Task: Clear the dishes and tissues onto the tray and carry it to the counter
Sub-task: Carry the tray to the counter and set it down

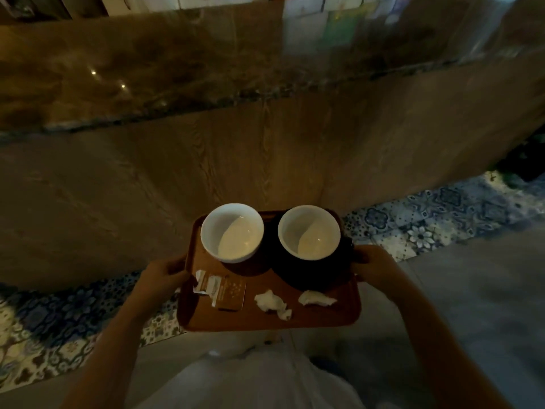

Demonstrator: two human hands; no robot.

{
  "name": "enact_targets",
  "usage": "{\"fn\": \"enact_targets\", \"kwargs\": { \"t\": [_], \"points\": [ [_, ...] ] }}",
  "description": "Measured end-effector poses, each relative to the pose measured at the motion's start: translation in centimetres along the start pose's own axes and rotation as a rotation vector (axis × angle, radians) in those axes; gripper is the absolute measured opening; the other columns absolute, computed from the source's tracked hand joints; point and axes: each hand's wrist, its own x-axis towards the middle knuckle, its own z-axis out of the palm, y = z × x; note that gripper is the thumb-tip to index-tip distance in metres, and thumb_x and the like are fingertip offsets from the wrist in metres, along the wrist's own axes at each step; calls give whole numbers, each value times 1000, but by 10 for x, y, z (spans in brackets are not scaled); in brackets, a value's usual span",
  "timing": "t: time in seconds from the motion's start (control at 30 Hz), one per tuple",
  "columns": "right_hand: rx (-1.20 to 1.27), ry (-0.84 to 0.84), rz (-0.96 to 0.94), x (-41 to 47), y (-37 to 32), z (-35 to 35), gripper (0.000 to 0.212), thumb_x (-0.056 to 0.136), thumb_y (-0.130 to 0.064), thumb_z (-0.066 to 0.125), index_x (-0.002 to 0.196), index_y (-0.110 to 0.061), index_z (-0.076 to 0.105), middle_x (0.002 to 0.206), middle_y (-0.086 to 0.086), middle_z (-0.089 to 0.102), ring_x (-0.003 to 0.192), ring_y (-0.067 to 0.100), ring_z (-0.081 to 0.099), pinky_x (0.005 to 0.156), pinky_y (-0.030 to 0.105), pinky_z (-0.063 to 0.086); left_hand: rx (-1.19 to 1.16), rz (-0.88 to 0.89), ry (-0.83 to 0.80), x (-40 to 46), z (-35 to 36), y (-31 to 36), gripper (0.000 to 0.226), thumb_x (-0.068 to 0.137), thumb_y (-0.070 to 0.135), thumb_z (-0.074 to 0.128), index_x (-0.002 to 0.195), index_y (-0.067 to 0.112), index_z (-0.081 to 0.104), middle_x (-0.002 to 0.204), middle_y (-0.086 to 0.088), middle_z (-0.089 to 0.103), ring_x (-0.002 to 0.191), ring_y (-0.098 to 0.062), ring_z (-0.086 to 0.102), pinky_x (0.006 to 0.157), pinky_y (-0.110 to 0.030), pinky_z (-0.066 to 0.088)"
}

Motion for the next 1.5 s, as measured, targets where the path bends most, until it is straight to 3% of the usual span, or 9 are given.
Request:
{"fn": "enact_targets", "kwargs": {
  "t": [0.17,0.27,0.37,0.53,0.67,0.9,1.13,1.37,1.5],
  "points": [
    [-40,-86,-69,60,-2,-35,18,84,4,55,90,21,56,88,41,61,80,41,66,48,15,54,-8,-18,93,21,19,41,40,83,7,60,73,44,71,70,7,74,65,-7,69,54,-17,50],
    [-67,-137,-124,96,-16,-60,14,83,8,53,75,18,57,65,27,57,64,33,63,50,23,51,-20,-55,174,35,32,53,40,79,4,62,68,41,72,68,2,74,67,-14,70,68,-33,55],
    [-56,-234,-171,130,-30,-84,14,87,7,52,80,16,60,70,15,57,64,21,56,52,20,50,-56,-76,241,44,45,70,44,73,0,64,71,43,72,73,5,75,78,-19,69,75,-38,53],
    [-46,-268,-243,172,-48,-120,9,82,14,55,78,12,63,65,12,58,59,17,57,47,13,50,-79,-69,297,59,52,106,54,78,4,64,66,56,67,69,16,73,67,-11,69,62,-28,52],
    [-10,-277,-255,199,-71,-138,10,81,11,58,82,4,65,79,17,64,73,22,62,63,27,53,-134,-42,342,79,46,133,51,81,6,64,62,53,69,62,19,71,57,2,66,47,-17,49],
    [67,-271,-299,245,-134,-150,36,81,11,53,67,-20,64,74,0,65,63,5,66,48,14,51,-49,-3,346,135,-4,171,32,80,12,66,85,43,64,60,18,70,69,-7,64,57,-24,47],
    [85,-223,-279,297,-203,-138,25,86,5,55,79,-16,67,84,5,67,78,14,64,60,25,52,-56,30,333,193,-73,208,26,83,13,63,86,39,66,64,19,71,60,1,66,54,-21,45],
    [74,-171,-313,347,-264,-121,31,84,2,57,69,-23,66,75,-1,66,70,11,64,50,17,51,-3,104,379,248,-127,232,34,82,10,62,73,43,65,64,19,70,62,2,66,55,-20,45],
    [-21,-175,-324,385,-286,-117,15,85,0,56,89,-6,69,73,2,66,59,5,66,46,14,50,-3,72,368,283,-142,236,27,83,16,63,76,42,65,74,13,69,70,-6,66,58,-24,47]
  ]
}}
